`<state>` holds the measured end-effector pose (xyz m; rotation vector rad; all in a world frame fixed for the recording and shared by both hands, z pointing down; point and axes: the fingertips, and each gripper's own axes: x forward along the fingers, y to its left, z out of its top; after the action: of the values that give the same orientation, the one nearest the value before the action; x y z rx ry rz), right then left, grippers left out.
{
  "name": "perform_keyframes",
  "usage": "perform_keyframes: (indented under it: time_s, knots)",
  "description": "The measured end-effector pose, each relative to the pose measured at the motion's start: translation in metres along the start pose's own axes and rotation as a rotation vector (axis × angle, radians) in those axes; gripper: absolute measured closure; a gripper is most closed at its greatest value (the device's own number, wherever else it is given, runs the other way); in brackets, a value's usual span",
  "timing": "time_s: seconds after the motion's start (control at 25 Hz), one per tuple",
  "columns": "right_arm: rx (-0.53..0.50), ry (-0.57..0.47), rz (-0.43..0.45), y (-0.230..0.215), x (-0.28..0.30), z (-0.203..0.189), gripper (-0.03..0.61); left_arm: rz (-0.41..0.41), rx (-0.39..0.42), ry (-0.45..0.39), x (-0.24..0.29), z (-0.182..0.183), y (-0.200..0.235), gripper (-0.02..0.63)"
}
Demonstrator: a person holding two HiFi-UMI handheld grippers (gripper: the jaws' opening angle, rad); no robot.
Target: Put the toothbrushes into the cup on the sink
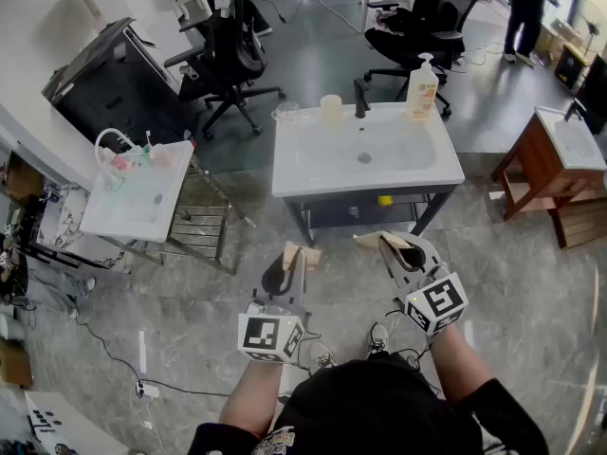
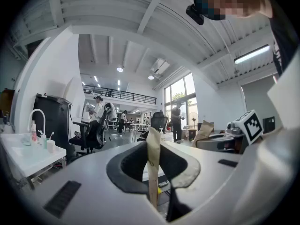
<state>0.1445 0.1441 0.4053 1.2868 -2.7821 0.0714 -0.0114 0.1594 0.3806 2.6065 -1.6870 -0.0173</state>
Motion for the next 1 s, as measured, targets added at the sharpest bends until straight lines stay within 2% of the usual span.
perform_keyframes:
  time_s: [0.48, 1.0]
  knots:
    - [0.015, -0.023, 0.015, -0.001, -0.004, 0.003, 0.537, -0.004, 0.001, -0.002, 0.001, 0.002, -0.006, 0.552]
    - [0.016, -0.034, 0.038, -0.031, -0.01, 0.003, 0.537, 0.017, 0.011, -0.008, 0.022, 0.003, -0.028, 0.552]
